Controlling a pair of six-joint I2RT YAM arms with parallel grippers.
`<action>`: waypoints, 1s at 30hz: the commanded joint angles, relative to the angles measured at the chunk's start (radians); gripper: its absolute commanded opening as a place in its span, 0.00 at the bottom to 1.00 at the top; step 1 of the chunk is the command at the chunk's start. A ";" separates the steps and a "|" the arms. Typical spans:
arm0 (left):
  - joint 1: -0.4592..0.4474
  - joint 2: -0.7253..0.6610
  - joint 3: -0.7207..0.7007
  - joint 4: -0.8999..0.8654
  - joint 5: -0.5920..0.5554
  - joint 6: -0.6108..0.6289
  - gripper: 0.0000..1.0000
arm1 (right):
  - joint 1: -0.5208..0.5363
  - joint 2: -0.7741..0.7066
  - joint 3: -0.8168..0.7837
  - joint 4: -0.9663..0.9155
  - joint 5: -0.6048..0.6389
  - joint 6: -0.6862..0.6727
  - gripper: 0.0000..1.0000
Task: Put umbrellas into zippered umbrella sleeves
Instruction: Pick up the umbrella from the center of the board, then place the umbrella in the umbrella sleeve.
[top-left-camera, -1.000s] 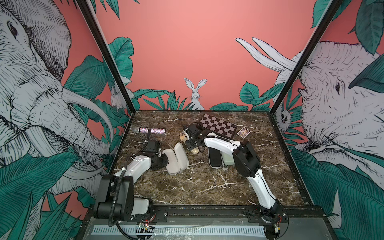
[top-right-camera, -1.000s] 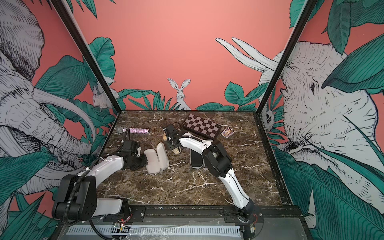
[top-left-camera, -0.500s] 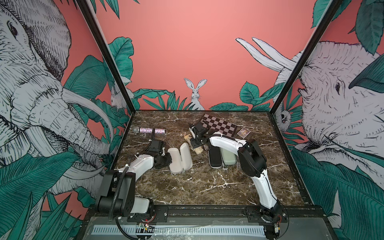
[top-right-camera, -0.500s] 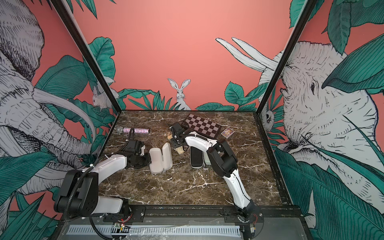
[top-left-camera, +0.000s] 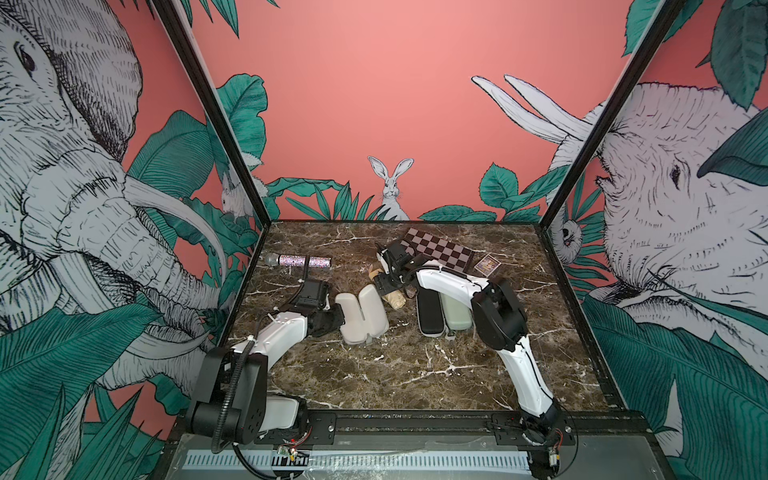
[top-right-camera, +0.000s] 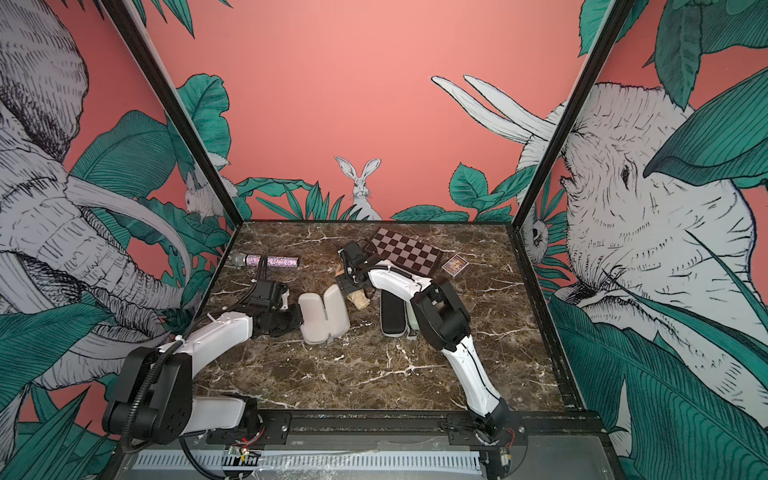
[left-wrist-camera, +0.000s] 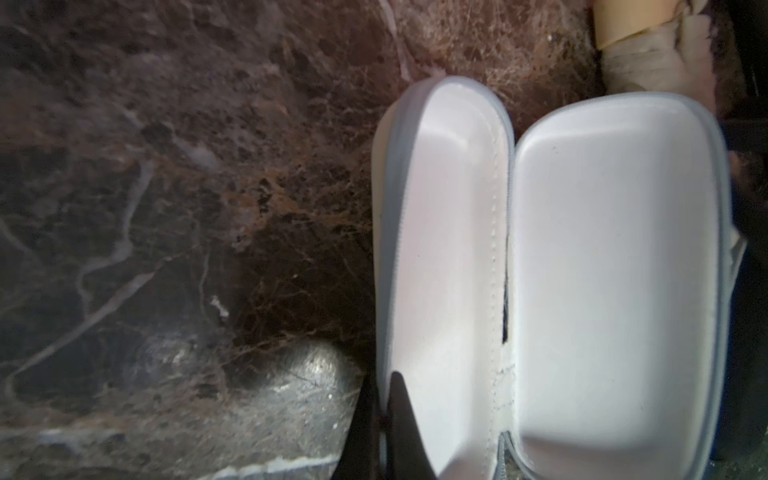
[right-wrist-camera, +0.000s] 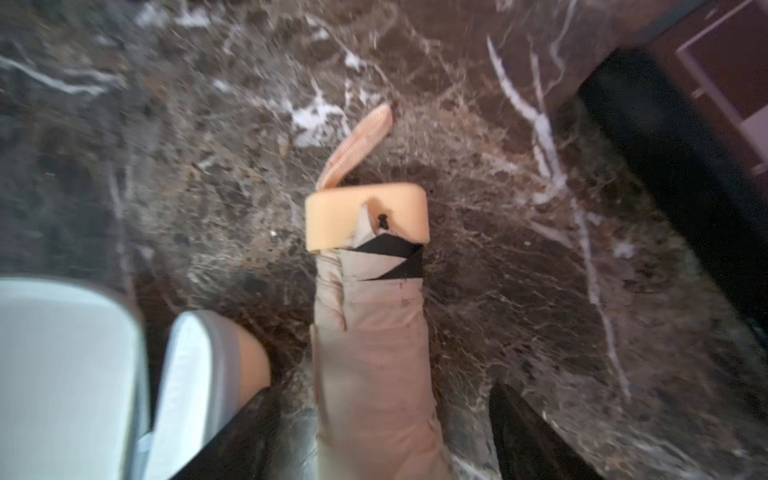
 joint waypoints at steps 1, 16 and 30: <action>-0.001 -0.028 -0.029 -0.015 -0.006 -0.024 0.05 | 0.017 0.030 0.035 -0.065 0.018 -0.003 0.74; -0.103 0.072 -0.050 0.205 0.066 -0.153 0.05 | 0.020 -0.464 -0.287 -0.018 -0.123 0.127 0.22; -0.156 0.070 -0.100 0.302 0.069 -0.221 0.05 | 0.161 -0.349 -0.405 0.050 -0.331 0.498 0.08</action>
